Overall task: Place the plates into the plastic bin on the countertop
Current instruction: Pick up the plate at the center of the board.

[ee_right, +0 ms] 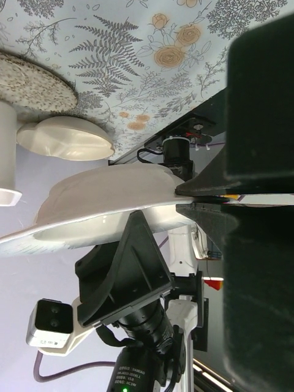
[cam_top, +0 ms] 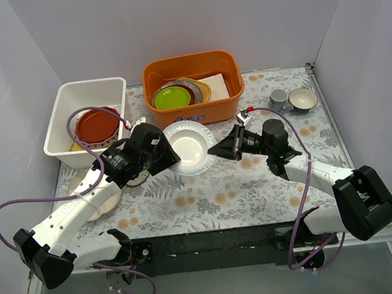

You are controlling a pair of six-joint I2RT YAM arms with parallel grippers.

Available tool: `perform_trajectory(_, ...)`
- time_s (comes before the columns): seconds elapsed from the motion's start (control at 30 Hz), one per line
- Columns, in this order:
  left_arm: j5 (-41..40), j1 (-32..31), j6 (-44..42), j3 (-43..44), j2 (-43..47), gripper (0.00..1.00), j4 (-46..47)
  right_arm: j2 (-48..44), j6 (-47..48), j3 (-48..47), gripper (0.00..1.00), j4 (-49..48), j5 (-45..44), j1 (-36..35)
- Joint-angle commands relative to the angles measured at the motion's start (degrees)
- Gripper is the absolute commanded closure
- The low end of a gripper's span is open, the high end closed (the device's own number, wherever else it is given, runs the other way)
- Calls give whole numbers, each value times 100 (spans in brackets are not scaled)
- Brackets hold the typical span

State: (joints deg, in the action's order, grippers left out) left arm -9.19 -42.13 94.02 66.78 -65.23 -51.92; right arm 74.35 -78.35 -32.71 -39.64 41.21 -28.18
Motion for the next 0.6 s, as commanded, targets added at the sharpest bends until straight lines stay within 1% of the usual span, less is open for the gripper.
perform_trajectory(0.0, -188, -23, -15, -60, 265, 56, 33, -254, -251, 1, 99, -976, 247, 15)
perform_trajectory(0.07, -215, -23, 11, -104, 300, 59, 24, -236, -251, 36, 99, -1011, 291, 15)
perform_trajectory(0.1, -215, -23, 29, -113, 301, 68, 42, -236, -269, 45, 99, -1020, 308, 15)
perform_trajectory(0.2, -215, -23, 73, -166, 353, 86, 112, -254, -269, 98, 99, -1028, 344, 15)
perform_trajectory(0.23, -215, -23, 64, -166, 353, 97, 121, -263, -269, 98, 99, -1028, 352, 15)
perform_trajectory(0.27, -215, -23, 73, -157, 345, 100, 130, -271, -260, 124, 99, -1020, 370, 23)
perform_trajectory(0.57, -127, -23, 90, -148, 292, 100, 147, -263, -348, 414, 98, -1195, 432, 15)
